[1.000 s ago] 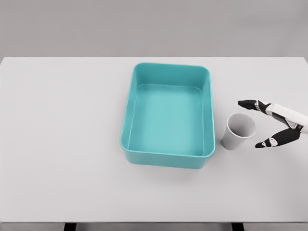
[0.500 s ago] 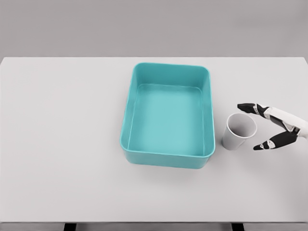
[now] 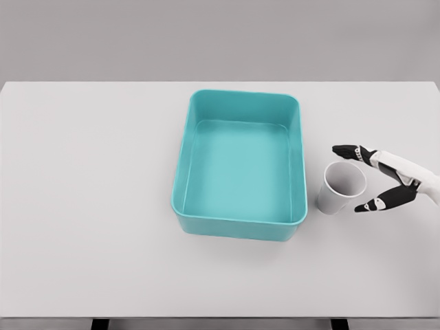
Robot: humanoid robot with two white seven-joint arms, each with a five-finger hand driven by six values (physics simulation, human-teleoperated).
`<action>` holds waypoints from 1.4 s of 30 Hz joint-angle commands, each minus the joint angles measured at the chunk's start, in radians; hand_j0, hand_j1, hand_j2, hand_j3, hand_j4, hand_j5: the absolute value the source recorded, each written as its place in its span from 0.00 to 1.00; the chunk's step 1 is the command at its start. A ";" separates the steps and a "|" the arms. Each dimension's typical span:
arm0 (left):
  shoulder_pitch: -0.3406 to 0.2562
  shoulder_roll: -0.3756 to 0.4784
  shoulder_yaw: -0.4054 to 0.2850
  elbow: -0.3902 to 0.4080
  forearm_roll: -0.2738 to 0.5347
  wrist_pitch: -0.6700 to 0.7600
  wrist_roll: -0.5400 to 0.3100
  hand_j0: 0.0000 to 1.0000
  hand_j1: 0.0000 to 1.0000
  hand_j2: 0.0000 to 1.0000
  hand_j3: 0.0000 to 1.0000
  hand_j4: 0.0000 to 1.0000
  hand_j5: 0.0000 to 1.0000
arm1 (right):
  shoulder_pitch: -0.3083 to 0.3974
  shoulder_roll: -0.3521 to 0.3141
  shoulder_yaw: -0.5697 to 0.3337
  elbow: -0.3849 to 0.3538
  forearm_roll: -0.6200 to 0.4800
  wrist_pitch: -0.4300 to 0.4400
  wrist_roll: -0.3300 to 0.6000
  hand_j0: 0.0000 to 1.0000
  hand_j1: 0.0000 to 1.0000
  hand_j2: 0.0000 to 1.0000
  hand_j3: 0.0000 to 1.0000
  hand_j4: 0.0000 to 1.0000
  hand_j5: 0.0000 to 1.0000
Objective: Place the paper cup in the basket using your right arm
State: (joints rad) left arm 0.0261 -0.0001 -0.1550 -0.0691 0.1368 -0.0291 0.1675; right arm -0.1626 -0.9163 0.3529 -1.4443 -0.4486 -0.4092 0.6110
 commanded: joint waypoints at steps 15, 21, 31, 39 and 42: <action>0.000 0.000 0.000 0.000 0.000 0.000 0.001 1.00 1.00 1.00 1.00 1.00 1.00 | -0.002 0.017 0.005 -0.002 -0.005 0.003 0.000 1.00 1.00 1.00 1.00 1.00 1.00; 0.000 0.000 0.000 0.000 0.000 0.000 0.001 1.00 1.00 1.00 1.00 1.00 1.00 | -0.002 0.017 0.006 -0.005 -0.005 0.003 0.000 1.00 1.00 1.00 1.00 1.00 1.00; 0.000 0.000 0.000 0.000 0.000 0.000 0.001 1.00 1.00 1.00 1.00 1.00 1.00 | -0.003 0.019 0.006 0.002 -0.004 0.004 0.000 1.00 1.00 1.00 1.00 1.00 1.00; 0.000 0.000 0.000 0.000 0.000 0.000 0.000 1.00 1.00 1.00 1.00 1.00 1.00 | -0.005 0.031 0.017 0.002 0.010 0.027 0.000 1.00 1.00 1.00 1.00 1.00 1.00; 0.000 0.000 0.000 0.000 0.000 0.000 0.000 1.00 1.00 1.00 1.00 1.00 1.00 | -0.005 0.031 0.017 0.001 0.010 0.032 0.000 0.96 0.96 0.96 0.96 0.96 0.96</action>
State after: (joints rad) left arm 0.0261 -0.0001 -0.1550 -0.0691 0.1368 -0.0291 0.1677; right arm -0.1687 -0.8844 0.3696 -1.4416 -0.4325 -0.3818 0.6110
